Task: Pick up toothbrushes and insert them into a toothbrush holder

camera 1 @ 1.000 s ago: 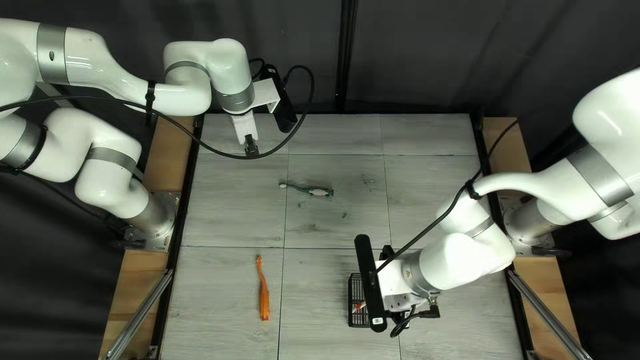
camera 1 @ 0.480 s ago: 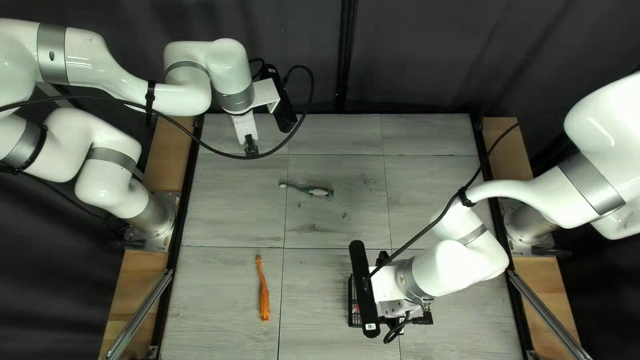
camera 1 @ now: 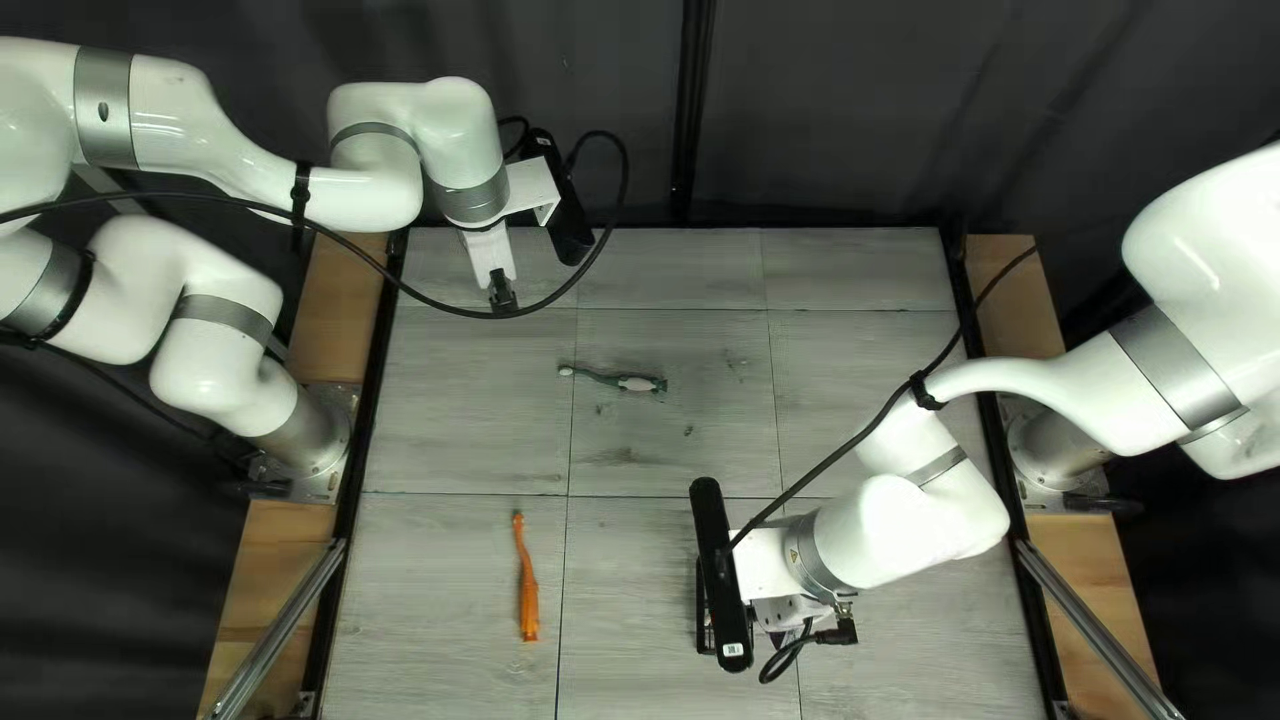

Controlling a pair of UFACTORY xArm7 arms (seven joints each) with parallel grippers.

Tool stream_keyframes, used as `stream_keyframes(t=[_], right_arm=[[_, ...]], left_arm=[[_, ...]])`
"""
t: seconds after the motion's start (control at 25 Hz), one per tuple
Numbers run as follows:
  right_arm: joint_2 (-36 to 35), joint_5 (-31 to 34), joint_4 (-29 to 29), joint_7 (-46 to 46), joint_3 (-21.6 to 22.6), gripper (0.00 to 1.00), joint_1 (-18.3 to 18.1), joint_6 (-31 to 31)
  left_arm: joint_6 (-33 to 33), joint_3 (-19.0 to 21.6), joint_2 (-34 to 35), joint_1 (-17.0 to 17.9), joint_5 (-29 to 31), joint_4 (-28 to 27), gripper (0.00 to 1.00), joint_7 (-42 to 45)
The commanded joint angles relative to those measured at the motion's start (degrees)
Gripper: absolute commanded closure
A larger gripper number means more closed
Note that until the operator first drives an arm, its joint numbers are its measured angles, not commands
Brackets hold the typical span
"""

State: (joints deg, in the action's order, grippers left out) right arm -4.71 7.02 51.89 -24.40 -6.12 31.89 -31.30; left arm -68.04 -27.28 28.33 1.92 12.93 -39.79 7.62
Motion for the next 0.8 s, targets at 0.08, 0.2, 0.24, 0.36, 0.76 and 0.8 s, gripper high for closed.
stream_keyframes(t=[0.08, 0.2, 0.24, 0.36, 0.76, 0.8], right_arm=[[-0.3, 0.3, 0.9, 0.0, 0.2, 0.88, 0.3, -1.4], [-0.4, 0.3, 1.4, 0.4, 0.3, 0.89, 0.3, -2.1], [-0.4, 0.3, 1.5, 0.5, 0.3, 0.89, 0.4, -2.3], [-0.5, 0.7, 2.1, 0.3, 0.5, 0.88, 0.6, -3.3], [-1.7, 2.6, 7.0, -1.3, 0.8, 0.88, 1.6, -10.6], [-1.6, 2.7, 7.1, -1.4, 0.8, 0.88, 1.6, -10.8]], left_arm=[[0.0, 0.0, 0.0, 0.0, 0.0, 0.0, 0.0, 0.0], [0.0, 0.0, 0.0, 0.0, 0.0, 0.0, 0.0, 0.0], [0.0, 0.0, 0.0, 0.0, 0.0, 0.0, 0.0, 0.0], [0.0, 0.0, 0.0, 0.0, 0.0, 0.0, 0.0, 0.0], [0.0, 0.0, 0.0, 0.0, 0.0, 0.0, 0.0, 0.0], [0.0, 0.0, 0.0, 0.0, 0.0, 0.0, 0.0, 0.0]])
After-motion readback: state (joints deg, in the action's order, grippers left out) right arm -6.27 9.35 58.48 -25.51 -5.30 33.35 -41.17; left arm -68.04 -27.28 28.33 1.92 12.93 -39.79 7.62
